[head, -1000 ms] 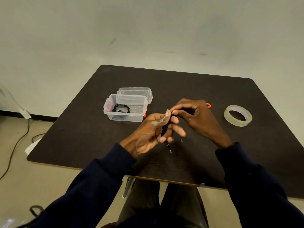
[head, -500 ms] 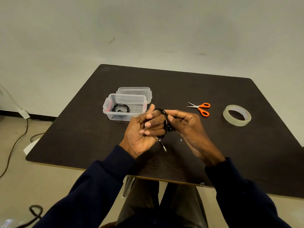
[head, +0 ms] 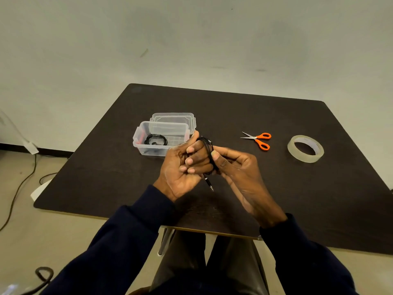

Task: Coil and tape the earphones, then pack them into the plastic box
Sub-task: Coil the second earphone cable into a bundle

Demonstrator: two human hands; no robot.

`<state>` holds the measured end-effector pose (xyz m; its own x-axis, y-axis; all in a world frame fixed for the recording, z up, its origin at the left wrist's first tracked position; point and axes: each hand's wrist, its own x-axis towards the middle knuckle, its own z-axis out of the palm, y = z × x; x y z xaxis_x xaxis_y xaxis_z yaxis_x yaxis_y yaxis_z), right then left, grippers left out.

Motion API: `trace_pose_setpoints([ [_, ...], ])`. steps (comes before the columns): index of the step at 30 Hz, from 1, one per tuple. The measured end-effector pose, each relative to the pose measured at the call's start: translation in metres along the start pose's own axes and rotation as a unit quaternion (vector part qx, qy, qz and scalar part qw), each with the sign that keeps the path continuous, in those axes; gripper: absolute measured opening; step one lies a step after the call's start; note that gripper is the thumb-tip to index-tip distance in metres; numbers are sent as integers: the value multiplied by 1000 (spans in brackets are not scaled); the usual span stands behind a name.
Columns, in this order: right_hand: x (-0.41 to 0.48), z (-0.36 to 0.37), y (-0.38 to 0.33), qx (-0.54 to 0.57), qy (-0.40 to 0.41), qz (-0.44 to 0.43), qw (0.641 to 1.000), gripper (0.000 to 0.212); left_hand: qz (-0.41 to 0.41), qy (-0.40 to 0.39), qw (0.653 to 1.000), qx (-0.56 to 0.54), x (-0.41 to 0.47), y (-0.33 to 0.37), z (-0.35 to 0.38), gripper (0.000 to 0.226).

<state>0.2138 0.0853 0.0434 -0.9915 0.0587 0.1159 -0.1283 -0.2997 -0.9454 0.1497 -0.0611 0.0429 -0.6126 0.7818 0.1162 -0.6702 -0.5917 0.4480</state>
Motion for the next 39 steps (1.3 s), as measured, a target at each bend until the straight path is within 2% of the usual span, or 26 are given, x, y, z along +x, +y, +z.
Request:
trace_pose_setpoints([
  [6, 3, -7, 3, -45, 14, -27, 999, 37, 4, 44, 996, 83, -2, 4, 8, 55],
  [10, 2, -10, 8, -74, 36, -53, 995, 27, -4, 86, 985, 150, -6, 5, 15, 55],
  [14, 0, -10, 19, -62, 44, -60, 995, 22, 1, 90, 945, 315, -7, 7, 13, 48],
  [18, -4, -8, 15, -84, 42, -96, 991, 18, 33, 107, 914, 391, -8, 2, 10, 45],
  [22, -2, -14, 11, -155, 51, -121, 979, 23, 99, 166, 849, 491, -10, -3, 8, 44],
  [26, 3, -17, 9, -172, 48, -111, 978, 19, 161, 199, 813, 523, -7, -12, 7, 37],
  [29, 3, -17, 8, -171, 53, -94, 979, 19, 175, 221, 794, 538, -6, -15, 7, 31],
  [36, -1, -24, 4, -181, 39, -81, 979, 30, 184, 262, 778, 540, -4, -11, 1, 30],
  [39, -2, -23, 6, -181, 92, -86, 975, 28, 186, 273, 775, 539, -3, -11, 1, 32],
])
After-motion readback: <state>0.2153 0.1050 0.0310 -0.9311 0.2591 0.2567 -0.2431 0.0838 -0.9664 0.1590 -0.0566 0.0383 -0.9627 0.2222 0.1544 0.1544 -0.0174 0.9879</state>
